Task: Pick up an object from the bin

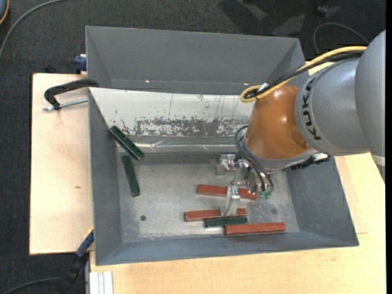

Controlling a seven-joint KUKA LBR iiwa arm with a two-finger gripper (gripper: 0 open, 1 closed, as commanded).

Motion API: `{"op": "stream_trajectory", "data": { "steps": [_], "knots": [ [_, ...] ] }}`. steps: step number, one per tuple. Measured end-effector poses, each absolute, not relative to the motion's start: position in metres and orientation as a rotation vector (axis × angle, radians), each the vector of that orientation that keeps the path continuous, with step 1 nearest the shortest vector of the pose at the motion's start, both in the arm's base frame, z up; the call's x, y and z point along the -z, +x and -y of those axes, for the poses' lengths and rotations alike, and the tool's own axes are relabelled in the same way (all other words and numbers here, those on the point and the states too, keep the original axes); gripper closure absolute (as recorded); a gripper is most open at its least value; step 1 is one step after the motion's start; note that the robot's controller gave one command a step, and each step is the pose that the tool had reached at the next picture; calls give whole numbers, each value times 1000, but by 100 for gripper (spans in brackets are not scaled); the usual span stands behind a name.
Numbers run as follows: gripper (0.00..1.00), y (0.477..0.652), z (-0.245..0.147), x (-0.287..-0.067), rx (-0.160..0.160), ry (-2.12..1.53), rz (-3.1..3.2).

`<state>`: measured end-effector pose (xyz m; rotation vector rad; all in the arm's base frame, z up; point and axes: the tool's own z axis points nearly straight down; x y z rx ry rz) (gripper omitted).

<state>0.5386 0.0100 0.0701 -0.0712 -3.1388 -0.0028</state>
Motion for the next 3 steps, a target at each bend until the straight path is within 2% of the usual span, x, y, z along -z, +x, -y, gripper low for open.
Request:
{"op": "stream_trajectory", "data": {
  "steps": [1, 2, 3],
  "knots": [
    [0, 540, -11, -71, 2, -71, 3142],
    [100, 540, -11, -71, 2, -69, 3142],
    [100, 542, -12, -131, 3, -68, 3152]
  ]
}}
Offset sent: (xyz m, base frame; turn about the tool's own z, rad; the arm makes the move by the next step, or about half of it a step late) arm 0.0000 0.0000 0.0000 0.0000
